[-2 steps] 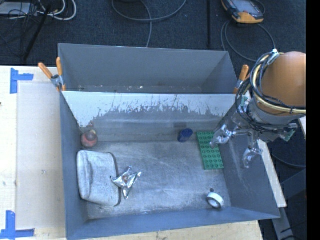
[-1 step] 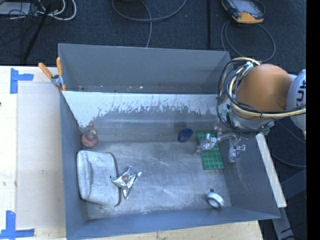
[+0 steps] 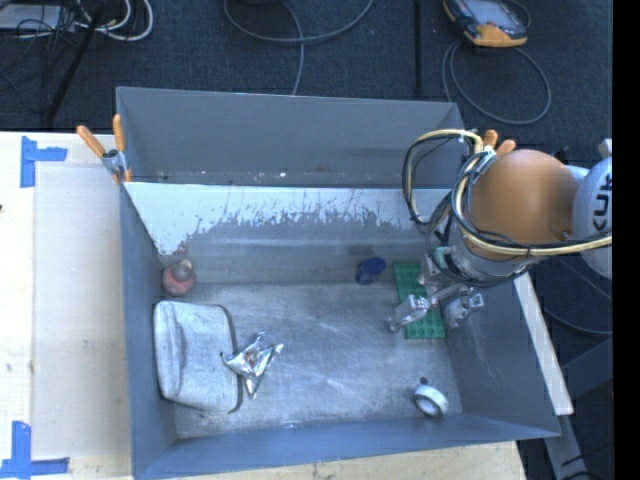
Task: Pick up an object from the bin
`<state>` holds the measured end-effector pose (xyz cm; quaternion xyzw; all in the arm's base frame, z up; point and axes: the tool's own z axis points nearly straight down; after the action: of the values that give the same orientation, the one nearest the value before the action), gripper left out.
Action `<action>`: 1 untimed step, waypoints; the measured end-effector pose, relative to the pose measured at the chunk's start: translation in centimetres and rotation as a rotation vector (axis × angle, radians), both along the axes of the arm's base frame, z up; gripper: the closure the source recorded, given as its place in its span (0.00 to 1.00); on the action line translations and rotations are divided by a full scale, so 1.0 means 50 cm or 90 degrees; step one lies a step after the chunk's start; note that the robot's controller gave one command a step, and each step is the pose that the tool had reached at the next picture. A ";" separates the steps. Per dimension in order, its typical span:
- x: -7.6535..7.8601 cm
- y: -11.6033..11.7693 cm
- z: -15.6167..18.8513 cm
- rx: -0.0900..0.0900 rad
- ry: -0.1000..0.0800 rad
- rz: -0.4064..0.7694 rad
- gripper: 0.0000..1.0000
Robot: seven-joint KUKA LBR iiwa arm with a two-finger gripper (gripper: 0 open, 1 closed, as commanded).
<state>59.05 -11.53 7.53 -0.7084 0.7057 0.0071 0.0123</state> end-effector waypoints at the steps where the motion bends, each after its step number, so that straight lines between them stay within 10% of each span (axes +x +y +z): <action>1: 0.001 -0.016 0.003 -0.007 -0.001 -0.004 1.00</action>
Offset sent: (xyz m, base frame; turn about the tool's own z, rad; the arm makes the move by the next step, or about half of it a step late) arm 0.0000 0.0000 0.0000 0.0000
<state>59.09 -12.32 7.68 -0.7060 0.7081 0.0023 0.0089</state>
